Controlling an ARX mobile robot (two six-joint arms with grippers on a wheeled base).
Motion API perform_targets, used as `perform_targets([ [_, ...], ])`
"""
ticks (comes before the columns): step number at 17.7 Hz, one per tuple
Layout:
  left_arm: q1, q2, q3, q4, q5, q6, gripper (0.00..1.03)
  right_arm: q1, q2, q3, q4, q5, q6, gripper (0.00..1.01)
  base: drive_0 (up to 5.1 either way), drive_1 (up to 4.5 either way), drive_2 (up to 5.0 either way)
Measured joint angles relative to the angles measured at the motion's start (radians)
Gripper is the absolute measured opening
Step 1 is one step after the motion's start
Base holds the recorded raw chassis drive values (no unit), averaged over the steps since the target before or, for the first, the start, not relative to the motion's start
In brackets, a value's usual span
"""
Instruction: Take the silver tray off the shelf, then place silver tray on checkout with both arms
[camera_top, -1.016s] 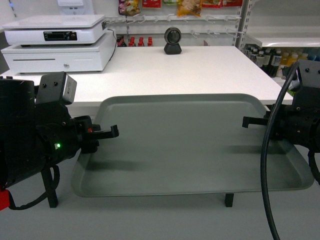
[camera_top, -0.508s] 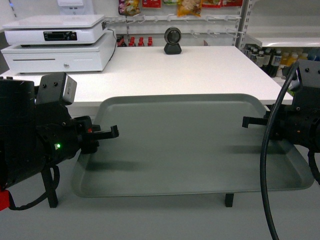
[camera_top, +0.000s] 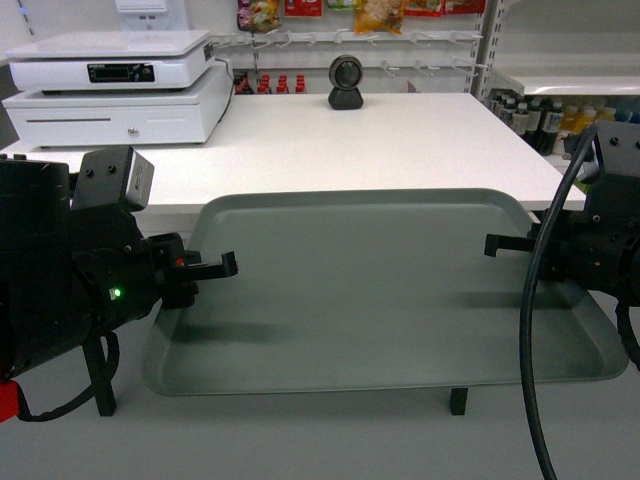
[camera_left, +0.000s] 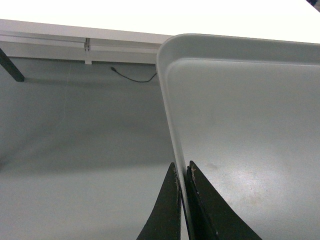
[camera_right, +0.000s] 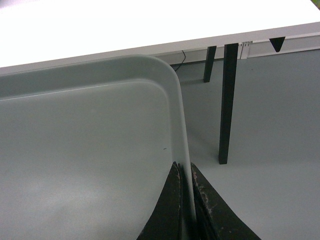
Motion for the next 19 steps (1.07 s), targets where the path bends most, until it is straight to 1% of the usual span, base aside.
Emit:
perform_targets([
  [12,0.000,0.000,0.000,0.005,0.000,0.000,0.03,0.000,0.000,0.000,0.001,0.000,0.000,0.03,0.0,2.95,-3.0],
  [19,0.000,0.000,0.001,0.007,0.000,0.000,0.03,0.000,0.000,0.000,0.006,0.000,0.000,0.03,0.0,4.27,-4.2],
])
